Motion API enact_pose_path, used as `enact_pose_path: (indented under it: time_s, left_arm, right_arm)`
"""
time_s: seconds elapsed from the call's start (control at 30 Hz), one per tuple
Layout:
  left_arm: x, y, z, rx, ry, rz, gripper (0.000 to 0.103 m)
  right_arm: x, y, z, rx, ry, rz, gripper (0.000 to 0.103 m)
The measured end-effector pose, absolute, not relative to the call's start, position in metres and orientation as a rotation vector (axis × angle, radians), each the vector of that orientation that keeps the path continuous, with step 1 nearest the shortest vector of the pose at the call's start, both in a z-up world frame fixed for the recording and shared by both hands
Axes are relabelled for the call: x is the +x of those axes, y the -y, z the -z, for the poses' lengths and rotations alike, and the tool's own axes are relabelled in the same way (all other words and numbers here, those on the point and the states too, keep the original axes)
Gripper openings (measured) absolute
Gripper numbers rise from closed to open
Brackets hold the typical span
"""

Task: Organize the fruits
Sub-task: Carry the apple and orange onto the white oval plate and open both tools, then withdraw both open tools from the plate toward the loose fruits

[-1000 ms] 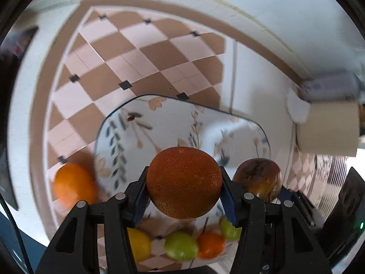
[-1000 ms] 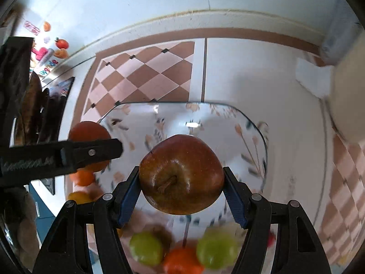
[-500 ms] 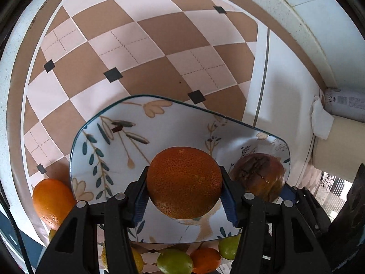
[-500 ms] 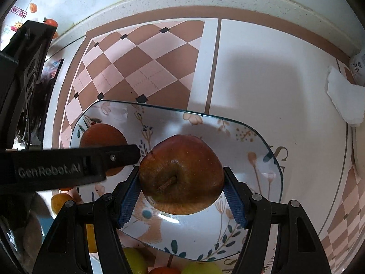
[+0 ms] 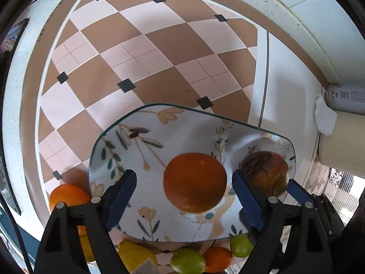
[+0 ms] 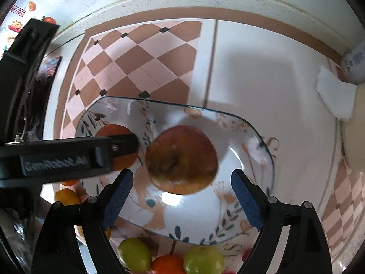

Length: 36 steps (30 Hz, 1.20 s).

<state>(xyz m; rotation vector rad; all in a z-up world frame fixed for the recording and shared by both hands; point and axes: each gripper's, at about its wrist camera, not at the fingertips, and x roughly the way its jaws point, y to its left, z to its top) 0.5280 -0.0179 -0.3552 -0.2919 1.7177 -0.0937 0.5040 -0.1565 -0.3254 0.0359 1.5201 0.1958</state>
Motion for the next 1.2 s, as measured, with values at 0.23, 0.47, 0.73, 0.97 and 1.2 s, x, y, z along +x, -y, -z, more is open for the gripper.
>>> enact_pose_path:
  time_s: [0.23,0.47,0.73,0.97,1.2]
  left_arm:
    - [0.504,0.009,0.318,-0.133,-1.584,0.035,0.085]
    - [0.464,-0.001,0.279,0.012,-1.466,0.011,0.085]
    - [0.415,-0.007,0.244,0.023,-1.396,0.049,0.085]
    - [0.38,-0.012,0.205,0.04,-1.305,0.056,0.085]
    - [0.348,-0.016,0.174,0.055,-1.253,0.075,0.085]
  right_arm:
    - [0.471,0.169,0.303,0.06,-1.505,-0.081,0.09]
    - [0.43,0.177,0.283,0.082,-1.502,-0.016,0.09]
    - [0.389,0.169,0.254,0.124,-1.468,-0.019,0.09]
    - [0.355,0.163,0.216,0.151,-1.405,-0.03,0.09]
    - [0.32,0.159,0.172,0.153,-1.331,-0.034,0.09]
